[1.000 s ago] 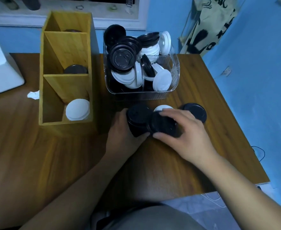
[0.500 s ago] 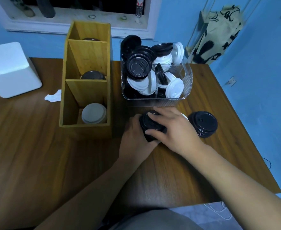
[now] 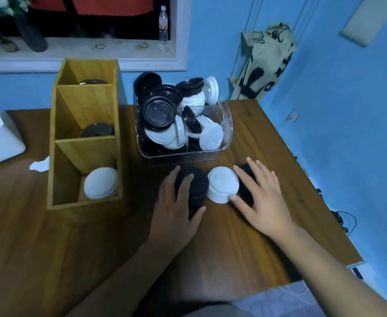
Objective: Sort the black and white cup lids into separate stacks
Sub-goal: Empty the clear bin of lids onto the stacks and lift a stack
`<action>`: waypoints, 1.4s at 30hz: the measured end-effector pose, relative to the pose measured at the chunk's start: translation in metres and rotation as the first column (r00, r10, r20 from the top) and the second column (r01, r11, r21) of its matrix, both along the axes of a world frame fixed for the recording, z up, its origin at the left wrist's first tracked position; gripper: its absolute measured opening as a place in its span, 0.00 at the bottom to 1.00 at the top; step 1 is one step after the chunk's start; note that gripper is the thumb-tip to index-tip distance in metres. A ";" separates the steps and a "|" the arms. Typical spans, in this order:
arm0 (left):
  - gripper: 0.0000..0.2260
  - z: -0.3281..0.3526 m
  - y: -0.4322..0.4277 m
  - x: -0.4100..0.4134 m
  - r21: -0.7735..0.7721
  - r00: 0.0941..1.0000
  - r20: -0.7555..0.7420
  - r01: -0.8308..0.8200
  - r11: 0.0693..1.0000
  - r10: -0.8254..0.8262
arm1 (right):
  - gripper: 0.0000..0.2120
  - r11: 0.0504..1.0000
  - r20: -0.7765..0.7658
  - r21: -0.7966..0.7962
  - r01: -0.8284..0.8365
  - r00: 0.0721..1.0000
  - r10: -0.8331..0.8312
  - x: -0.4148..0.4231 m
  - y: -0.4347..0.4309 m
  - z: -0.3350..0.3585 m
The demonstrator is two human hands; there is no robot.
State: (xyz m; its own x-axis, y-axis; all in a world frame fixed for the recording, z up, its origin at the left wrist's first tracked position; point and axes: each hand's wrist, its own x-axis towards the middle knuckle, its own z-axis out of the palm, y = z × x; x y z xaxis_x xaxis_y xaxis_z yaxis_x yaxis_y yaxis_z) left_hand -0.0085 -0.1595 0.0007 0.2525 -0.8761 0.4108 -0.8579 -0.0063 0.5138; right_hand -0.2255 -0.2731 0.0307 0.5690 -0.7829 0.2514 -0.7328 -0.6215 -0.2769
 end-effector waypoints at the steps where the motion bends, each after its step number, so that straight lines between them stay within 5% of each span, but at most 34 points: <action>1: 0.38 0.000 -0.005 -0.004 0.003 1.000 -0.009 0.008 1.000 -0.008 | 0.30 1.000 -0.043 -0.009 -0.013 0.999 0.013 -0.006 -0.003 -0.005; 13: 0.34 -0.002 -0.069 -0.049 0.007 0.994 -0.064 0.088 0.996 -0.087 | 0.28 0.999 -0.039 -0.015 -0.046 0.998 0.045 -0.065 -0.071 -0.013; 22: 0.41 0.001 -0.067 -0.047 0.075 0.992 -0.123 0.011 0.997 -0.002 | 0.31 0.995 0.016 -0.059 -0.080 0.997 0.081 -0.058 -0.083 -0.014; 28: 0.43 0.006 -0.070 -0.046 0.087 0.977 -0.215 0.007 0.996 0.012 | 0.23 0.995 0.232 -0.095 -0.037 0.971 0.058 -0.029 -0.077 0.012; 33: 0.40 0.012 -0.060 -0.038 0.077 0.972 -0.235 0.004 0.997 0.014 | 0.15 0.965 0.339 -0.090 -0.247 0.903 0.263 0.041 -0.082 0.057; 38: 0.40 0.014 -0.013 -0.005 0.118 0.978 -0.190 -0.067 0.991 0.088 | 0.19 0.889 0.223 -0.102 -0.447 0.860 0.459 0.132 -0.088 0.092; 42: 0.42 0.017 0.021 0.022 0.159 0.975 -0.199 -0.070 0.985 0.102 | 0.32 0.841 -0.043 -0.122 -0.527 0.849 0.526 0.188 -0.093 0.104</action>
State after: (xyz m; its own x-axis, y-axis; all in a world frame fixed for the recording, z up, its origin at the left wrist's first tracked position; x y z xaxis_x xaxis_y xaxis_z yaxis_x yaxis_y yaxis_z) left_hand 0.0136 -0.1387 0.0181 0.3950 -0.8950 0.2072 -0.7264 -0.1663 0.6668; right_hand -0.0377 -0.3664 0.1350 0.8892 -0.3268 0.3203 -0.2867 -0.9434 -0.1667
